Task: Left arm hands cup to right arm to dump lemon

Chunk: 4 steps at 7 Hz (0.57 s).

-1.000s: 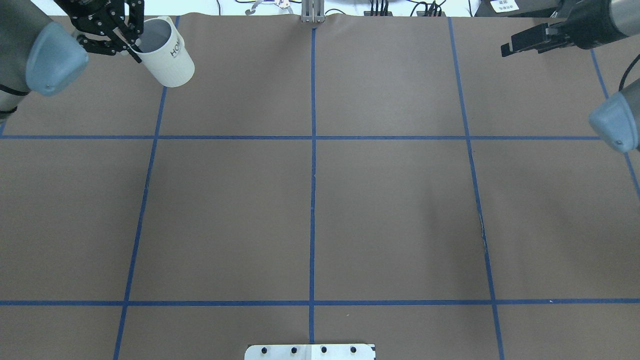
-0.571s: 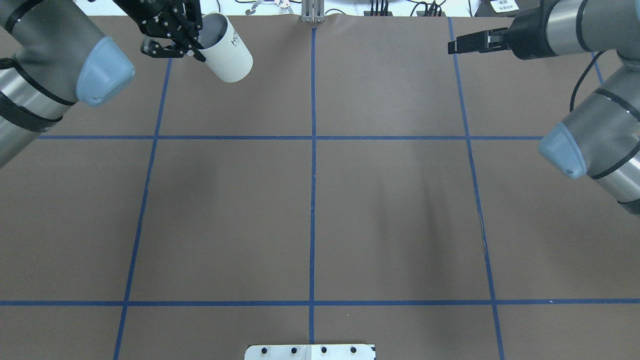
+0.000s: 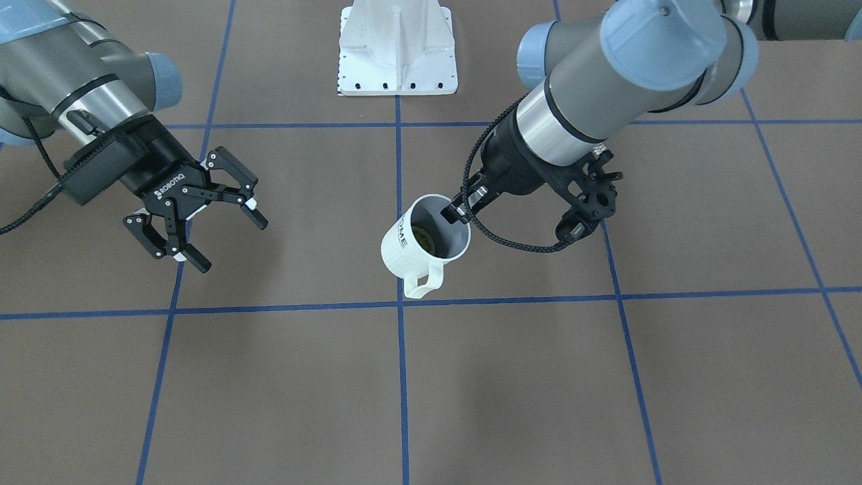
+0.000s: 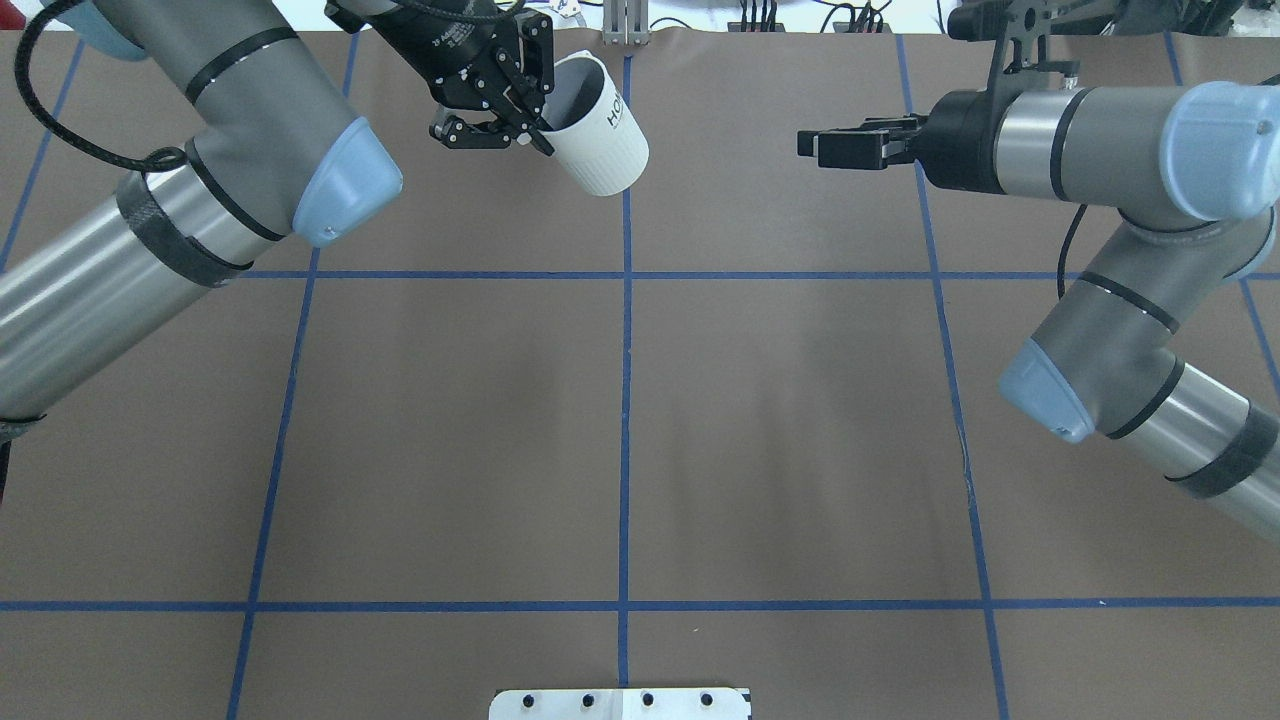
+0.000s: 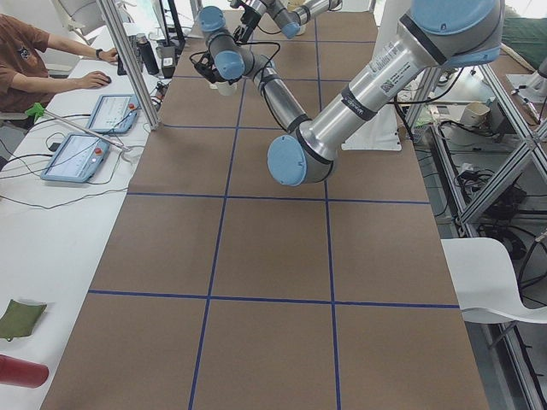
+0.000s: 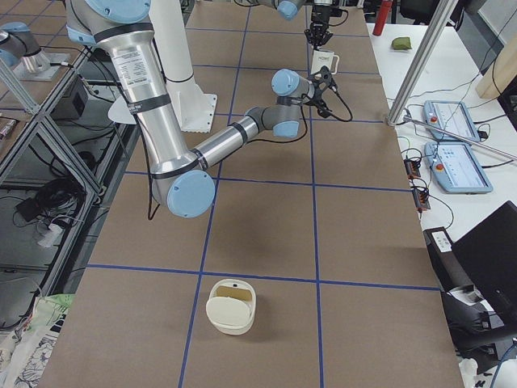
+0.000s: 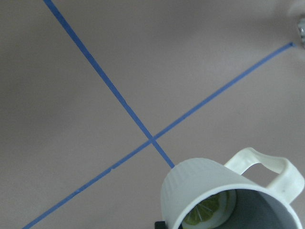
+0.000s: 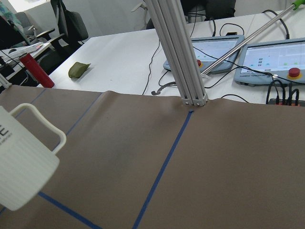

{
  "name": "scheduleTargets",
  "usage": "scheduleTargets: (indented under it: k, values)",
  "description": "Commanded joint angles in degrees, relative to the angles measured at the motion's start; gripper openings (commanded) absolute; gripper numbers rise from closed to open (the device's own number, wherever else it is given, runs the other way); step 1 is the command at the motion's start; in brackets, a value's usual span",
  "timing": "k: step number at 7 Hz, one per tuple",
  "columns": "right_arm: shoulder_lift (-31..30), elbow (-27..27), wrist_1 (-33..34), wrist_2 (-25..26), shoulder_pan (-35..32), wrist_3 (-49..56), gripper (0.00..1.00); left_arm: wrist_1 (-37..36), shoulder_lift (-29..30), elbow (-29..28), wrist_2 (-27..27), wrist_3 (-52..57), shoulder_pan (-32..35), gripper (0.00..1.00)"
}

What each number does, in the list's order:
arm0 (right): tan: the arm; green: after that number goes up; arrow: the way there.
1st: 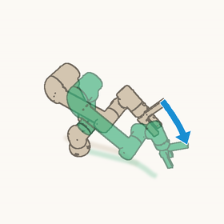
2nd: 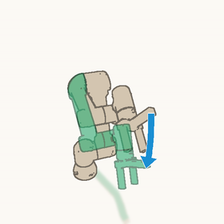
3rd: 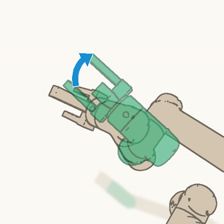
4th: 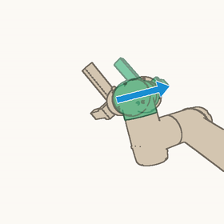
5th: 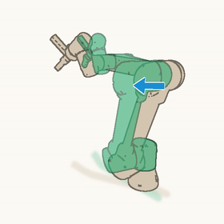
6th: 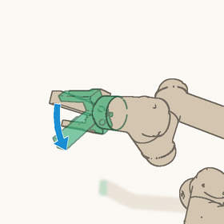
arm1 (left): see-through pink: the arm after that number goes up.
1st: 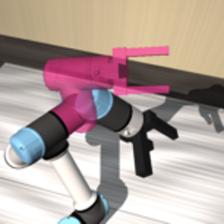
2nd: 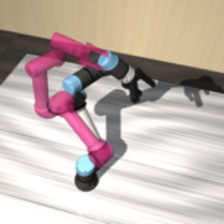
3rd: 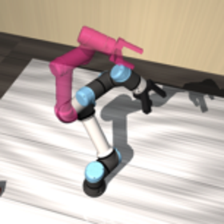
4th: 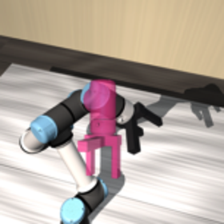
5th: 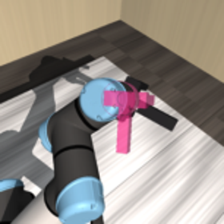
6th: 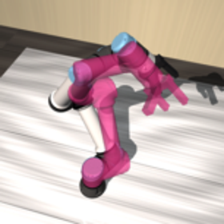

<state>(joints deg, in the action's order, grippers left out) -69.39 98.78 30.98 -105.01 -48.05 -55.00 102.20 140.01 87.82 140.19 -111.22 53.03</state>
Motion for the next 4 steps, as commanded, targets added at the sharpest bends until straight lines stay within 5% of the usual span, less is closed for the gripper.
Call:
scheduleTargets:
  k: [1,4]
  values:
    - [-0.3,-0.7,-7.7,6.8,5.5,0.6,1.00,0.5,0.4,-0.5,0.3,2.2,-0.7,0.00]
    - [0.1,-0.6,-7.6,15.9,10.8,10.0,0.99,0.6,5.4,-8.6,0.3,-4.1,-0.9,0.00]
